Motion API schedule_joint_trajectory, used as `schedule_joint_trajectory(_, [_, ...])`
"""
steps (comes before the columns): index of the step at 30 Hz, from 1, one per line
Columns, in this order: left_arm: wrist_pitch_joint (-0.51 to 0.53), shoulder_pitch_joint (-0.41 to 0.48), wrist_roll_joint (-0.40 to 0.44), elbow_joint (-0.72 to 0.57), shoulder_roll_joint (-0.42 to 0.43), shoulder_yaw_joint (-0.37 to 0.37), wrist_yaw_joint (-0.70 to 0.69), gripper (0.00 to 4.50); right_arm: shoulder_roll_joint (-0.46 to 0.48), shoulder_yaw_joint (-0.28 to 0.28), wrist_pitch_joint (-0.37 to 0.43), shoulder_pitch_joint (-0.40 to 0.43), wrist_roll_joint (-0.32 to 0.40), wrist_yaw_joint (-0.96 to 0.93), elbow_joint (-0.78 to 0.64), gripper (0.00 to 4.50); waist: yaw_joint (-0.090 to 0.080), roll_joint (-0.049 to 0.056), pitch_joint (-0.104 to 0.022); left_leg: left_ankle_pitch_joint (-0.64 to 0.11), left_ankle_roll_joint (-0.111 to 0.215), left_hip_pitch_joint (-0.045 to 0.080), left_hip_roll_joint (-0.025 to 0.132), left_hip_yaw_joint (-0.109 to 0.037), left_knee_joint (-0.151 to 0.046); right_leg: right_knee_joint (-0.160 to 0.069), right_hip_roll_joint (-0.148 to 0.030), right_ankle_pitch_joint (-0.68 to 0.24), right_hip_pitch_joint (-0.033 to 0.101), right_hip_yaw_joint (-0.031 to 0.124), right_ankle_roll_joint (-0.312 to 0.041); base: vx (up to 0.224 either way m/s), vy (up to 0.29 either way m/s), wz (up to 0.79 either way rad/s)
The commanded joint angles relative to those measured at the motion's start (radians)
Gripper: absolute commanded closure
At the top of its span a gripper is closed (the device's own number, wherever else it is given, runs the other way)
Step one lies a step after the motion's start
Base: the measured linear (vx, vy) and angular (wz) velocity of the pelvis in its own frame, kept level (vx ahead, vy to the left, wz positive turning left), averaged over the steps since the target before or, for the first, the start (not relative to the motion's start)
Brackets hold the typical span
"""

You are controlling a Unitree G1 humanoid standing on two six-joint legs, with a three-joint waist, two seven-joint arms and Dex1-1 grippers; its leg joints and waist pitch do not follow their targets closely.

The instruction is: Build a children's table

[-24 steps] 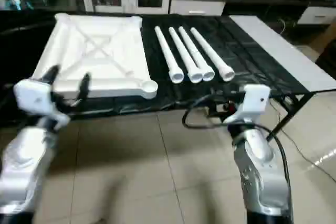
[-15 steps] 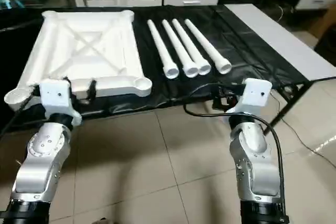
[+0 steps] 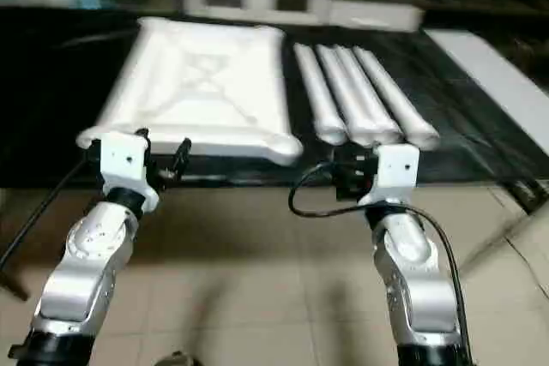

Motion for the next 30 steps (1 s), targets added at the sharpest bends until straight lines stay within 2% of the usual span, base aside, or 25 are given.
schedule_joint_trajectory(1, [0.012, -0.014, 0.007, 0.005, -0.002, -0.001, 0.004, 0.60, -0.006, -0.012, 0.010, -0.013, -0.006, -0.004, 0.001, 0.30, 0.003, 0.009, -0.039, -0.508, 0.075, 0.019, 0.008, -0.007, -0.086, -0.104, -0.034, -0.582, 0.026, 0.020, -0.139, 0.101, 0.028, 0.77])
schedule_joint_trajectory(2, [0.014, -0.019, 0.011, 0.010, -0.001, -0.003, 0.005, 0.60, -0.005, -0.011, 0.011, -0.012, -0.008, -0.006, 0.002, 0.30, 0.000, 0.016, -0.048, -0.461, 0.120, 0.037, 0.004, -0.022, -0.098, -0.089, -0.001, -0.470, 0.034, 0.017, -0.143, 0.129, 0.038, 0.77])
schedule_joint_trajectory(4, [0.021, -0.027, 0.008, 0.015, 0.002, -0.006, 0.001, 0.60, -0.002, -0.014, 0.014, -0.009, -0.010, -0.014, -0.002, 0.30, -0.034, 0.039, -0.062, -0.462, 0.274, 0.136, 0.021, -0.125, -0.112, 0.016, 0.070, -0.288, -0.034, 0.024, -0.119, 0.161, 0.050, 0.71])
schedule_joint_trajectory(5, [0.027, -0.029, 0.006, 0.018, 0.005, -0.004, -0.004, 0.60, -0.001, -0.017, 0.016, -0.009, -0.014, -0.019, -0.004, 0.30, -0.054, 0.030, -0.073, -0.404, 0.440, 0.183, 0.035, -0.212, -0.099, 0.101, 0.083, -0.242, -0.095, 0.059, -0.059, 0.174, 0.042, 0.50])
schedule_joint_trajectory(6, [0.029, -0.030, 0.006, 0.019, 0.005, -0.004, -0.004, 0.60, -0.001, -0.018, 0.016, -0.009, -0.014, -0.020, -0.004, 0.30, -0.057, 0.029, -0.074, -0.260, 0.556, 0.180, 0.030, -0.258, -0.089, 0.147, 0.075, -0.217, -0.130, 0.096, -0.024, 0.143, -0.003, 0.41])
schedule_joint_trajectory(7, [0.031, -0.029, 0.008, 0.019, 0.007, -0.003, -0.005, 0.60, -0.001, -0.018, 0.017, -0.009, -0.015, -0.022, -0.004, 0.30, -0.061, 0.016, -0.073, -0.202, 0.574, 0.171, 0.029, -0.274, -0.091, 0.154, 0.064, -0.192, -0.145, 0.122, -0.022, 0.143, -0.003, 0.41])
schedule_joint_trajectory(8, [0.033, -0.029, 0.006, 0.020, 0.007, 0.000, -0.004, 0.60, -0.003, -0.021, 0.016, -0.008, -0.016, -0.023, -0.005, 0.30, -0.054, -0.005, -0.063, -0.197, 0.503, 0.127, -0.014, -0.269, -0.097, 0.121, 0.037, -0.127, -0.138, 0.186, -0.035, 0.104, -0.047, 0.54])
schedule_joint_trajectory(9, [0.036, -0.028, 0.005, 0.020, 0.005, 0.003, -0.003, 0.60, -0.004, -0.023, 0.015, -0.007, -0.015, -0.024, -0.006, 0.30, -0.023, -0.074, -0.054, -0.241, 0.330, -0.029, -0.112, -0.178, -0.026, -0.033, -0.077, -0.121, -0.010, 0.293, 0.074, 0.042, -0.031, 0.31])
schedule_joint_trajectory(10, [0.036, -0.028, 0.005, 0.020, 0.005, 0.003, -0.003, 0.60, -0.004, -0.023, 0.015, -0.007, -0.015, -0.024, -0.006, 0.30, 0.013, -0.065, -0.049, -0.273, 0.296, -0.047, -0.121, -0.092, 0.106, -0.085, -0.169, -0.106, 0.024, 0.318, 0.087, 0.113, -0.061, 0.86])
schedule_joint_trajectory(11, [0.037, -0.028, 0.002, 0.021, 0.003, 0.007, -0.002, 0.60, -0.005, -0.025, 0.017, -0.006, -0.015, -0.024, -0.009, 0.30, 0.000, -0.071, -0.055, -0.172, 0.200, -0.098, -0.077, -0.064, 0.173, -0.071, -0.176, 0.013, 0.063, 0.219, 0.142, 0.147, -0.028, 0.73])
schedule_joint_trajectory(12, [0.038, -0.028, 0.001, 0.021, 0.001, 0.010, 0.000, 0.60, -0.007, -0.025, 0.021, -0.005, -0.015, -0.022, -0.011, 0.30, 0.004, -0.071, -0.053, -0.118, 0.174, -0.092, -0.082, -0.048, 0.162, -0.072, -0.139, 0.053, 0.056, 0.166, 0.146, 0.210, -0.041, 0.99])
schedule_joint_trajectory(14, [0.038, -0.028, 0.001, 0.021, 0.000, 0.011, 0.001, 0.60, -0.008, -0.024, 0.022, -0.005, -0.015, -0.021, -0.011, 0.30, 0.007, -0.040, -0.064, -0.026, 0.168, -0.060, -0.043, -0.013, 0.089, -0.103, -0.113, -0.039, 0.082, 0.081, -0.007, 0.152, 0.000, 0.50])
schedule_joint_trajectory(15, [0.038, -0.028, 0.001, 0.021, 0.000, 0.012, 0.002, 0.60, -0.008, -0.024, 0.024, -0.004, -0.016, -0.021, -0.012, 0.30, -0.007, 0.004, -0.078, 0.031, 0.143, 0.026, 0.008, -0.024, -0.021, -0.053, 0.013, -0.117, 0.060, 0.077, -0.112, 0.214, 0.077, 0.44])
schedule_joint_trajectory(16, [0.040, -0.027, -0.002, 0.021, -0.002, 0.015, 0.003, 0.60, -0.009, -0.020, 0.026, -0.005, -0.018, -0.019, -0.013, 0.30, -0.049, 0.047, -0.104, 0.085, 0.340, 0.191, 0.089, -0.129, -0.043, 0.090, 0.081, -0.123, -0.083, 0.047, -0.099, 0.214, 0.077, 0.44])
schedule_joint_trajectory(17, [0.041, -0.026, -0.004, 0.019, -0.002, 0.017, 0.003, 0.60, -0.010, -0.016, 0.031, -0.007, -0.017, -0.017, -0.013, 0.30, -0.072, 0.036, -0.115, 0.127, 0.492, 0.223, 0.151, -0.174, -0.047, 0.160, 0.072, -0.170, -0.150, 0.072, -0.059, 0.203, 0.080, 0.12])
schedule_joint_trajectory(18, [0.041, -0.026, -0.004, 0.019, -0.002, 0.017, 0.003, 0.60, -0.010, -0.016, 0.031, -0.007, -0.017, -0.017, -0.013, 0.30, -0.069, 0.035, -0.121, 0.221, 0.561, 0.223, 0.172, -0.193, -0.034, 0.202, 0.057, -0.198, -0.175, 0.088, -0.030, 0.179, 0.049, -0.09])
schedule_joint_trajectory(19, [0.043, -0.024, -0.005, 0.018, -0.003, 0.018, 0.003, 0.60, -0.010, -0.013, 0.033, -0.008, -0.016, -0.016, -0.013, 0.30, -0.047, 0.036, -0.102, 0.289, 0.554, 0.172, 0.139, -0.158, -0.025, 0.231, 0.045, -0.161, -0.203, 0.106, 0.020, 0.179, 0.049, -0.09])
schedule_joint_trajectory(21, [0.043, -0.020, -0.004, 0.015, -0.011, 0.022, 0.017, 0.60, 0.000, -0.019, 0.044, -0.018, -0.001, -0.011, -0.006, 0.30, -0.043, -0.017, -0.090, 0.185, 0.484, 0.132, 0.106, -0.078, -0.057, 0.211, 0.037, 0.051, -0.230, 0.136, 0.029, 0.142, 0.028, -0.04])
schedule_joint_trajectory(22, [0.047, -0.019, -0.001, 0.017, -0.015, 0.026, 0.027, 0.60, 0.000, -0.014, 0.055, -0.020, 0.001, -0.006, -0.004, 0.30, -0.040, -0.048, -0.080, 0.115, 0.451, 0.112, 0.083, -0.051, -0.062, 0.163, 0.028, 0.119, -0.217, 0.148, -0.011, 0.130, 0.015, -0.02])
schedule_joint_trajectory(23, [0.042, -0.016, 0.006, 0.018, -0.019, 0.029, 0.042, 0.60, -0.001, -0.004, 0.065, -0.021, -0.001, 0.003, -0.002, 0.30, 0.001, -0.110, -0.066, -0.178, 0.273, 0.041, -0.063, 0.037, 0.033, -0.017, -0.045, -0.047, -0.130, 0.263, -0.009, 0.107, -0.047, 0.10])
schedule_joint_trajectory(25, [0.038, -0.011, 0.019, 0.021, -0.014, 0.028, 0.050, 0.60, -0.003, 0.011, 0.065, -0.020, -0.011, 0.009, 0.002, 0.30, 0.016, -0.107, -0.079, -0.141, 0.157, 0.015, -0.055, -0.008, 0.091, -0.024, -0.134, -0.172, -0.058, 0.325, -0.120, 0.111, -0.071, 0.13])
schedule_joint_trajectory(26, [0.036, -0.009, 0.026, 0.022, -0.012, 0.027, 0.054, 0.60, -0.002, 0.015, 0.065, -0.019, -0.013, 0.010, 0.003, 0.30, 0.027, -0.104, -0.079, 0.032, 0.070, -0.001, -0.030, -0.031, 0.054, 0.023, -0.112, 0.055, -0.044, 0.284, -0.162, 0.113, -0.045, -0.04])
schedule_joint_trajectory(27, [0.034, -0.008, 0.033, 0.023, -0.010, 0.026, 0.057, 0.60, -0.002, 0.018, 0.066, -0.019, -0.014, 0.012, 0.004, 0.30, 0.018, -0.079, -0.073, 0.180, 0.029, 0.012, -0.011, -0.027, -0.007, 0.054, -0.048, 0.294, -0.080, 0.229, -0.171, 0.083, -0.006, -0.10])
schedule_joint_trajectory(28, [0.024, -0.004, 0.036, 0.022, -0.007, 0.027, 0.053, 0.60, 0.000, 0.028, 0.076, -0.019, -0.018, 0.012, 0.003, 0.30, 0.005, -0.093, -0.072, 0.239, 0.040, 0.010, -0.006, -0.021, -0.020, 0.061, -0.008, 0.376, -0.094, 0.207, -0.158, 0.083, -0.006, -0.10])
schedule_joint_trajectory(30, [0.023, -0.001, 0.032, 0.021, -0.009, 0.034, 0.054, 0.60, 0.003, 0.037, 0.099, -0.020, -0.016, 0.011, -0.005, 0.30, -0.010, -0.061, -0.090, 0.301, 0.000, 0.065, 0.033, -0.034, -0.014, 0.077, 0.032, 0.362, -0.128, 0.174, -0.238, 0.030, 0.012, 0.01])
